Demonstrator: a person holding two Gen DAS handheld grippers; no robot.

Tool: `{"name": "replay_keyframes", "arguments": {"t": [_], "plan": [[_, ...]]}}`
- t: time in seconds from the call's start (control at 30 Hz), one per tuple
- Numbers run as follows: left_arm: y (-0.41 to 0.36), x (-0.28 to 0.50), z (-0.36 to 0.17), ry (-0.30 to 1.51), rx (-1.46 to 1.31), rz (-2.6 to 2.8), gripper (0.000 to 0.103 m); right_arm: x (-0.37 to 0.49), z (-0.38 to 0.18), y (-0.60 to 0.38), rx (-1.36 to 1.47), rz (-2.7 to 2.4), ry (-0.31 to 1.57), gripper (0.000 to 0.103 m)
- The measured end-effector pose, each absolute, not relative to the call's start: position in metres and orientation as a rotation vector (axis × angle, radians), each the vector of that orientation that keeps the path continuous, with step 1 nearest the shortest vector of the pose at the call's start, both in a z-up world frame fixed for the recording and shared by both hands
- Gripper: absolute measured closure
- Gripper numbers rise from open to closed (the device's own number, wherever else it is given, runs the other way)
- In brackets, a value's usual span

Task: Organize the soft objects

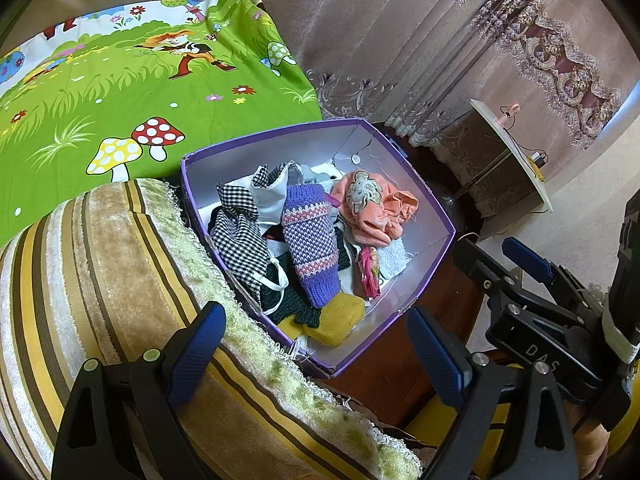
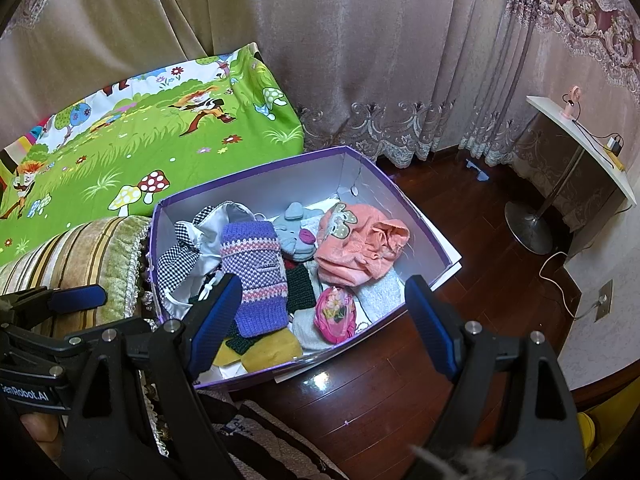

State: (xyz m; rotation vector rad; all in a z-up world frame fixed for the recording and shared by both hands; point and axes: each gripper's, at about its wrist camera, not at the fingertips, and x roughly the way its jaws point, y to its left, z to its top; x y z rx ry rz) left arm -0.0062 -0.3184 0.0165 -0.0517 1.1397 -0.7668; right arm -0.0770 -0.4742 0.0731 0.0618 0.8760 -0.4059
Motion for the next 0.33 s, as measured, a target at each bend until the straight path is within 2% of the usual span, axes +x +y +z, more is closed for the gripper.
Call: {"name": "replay_keyframes", "arguments": {"t": [0.33], "plan": [[-0.3235, -0.0106, 0.0161, 1.117, -0.043, -0.769, 0.004, -0.0799, 0.0704, -0.4751, 0.071, -0.419, 0.880, 0.018]]}}
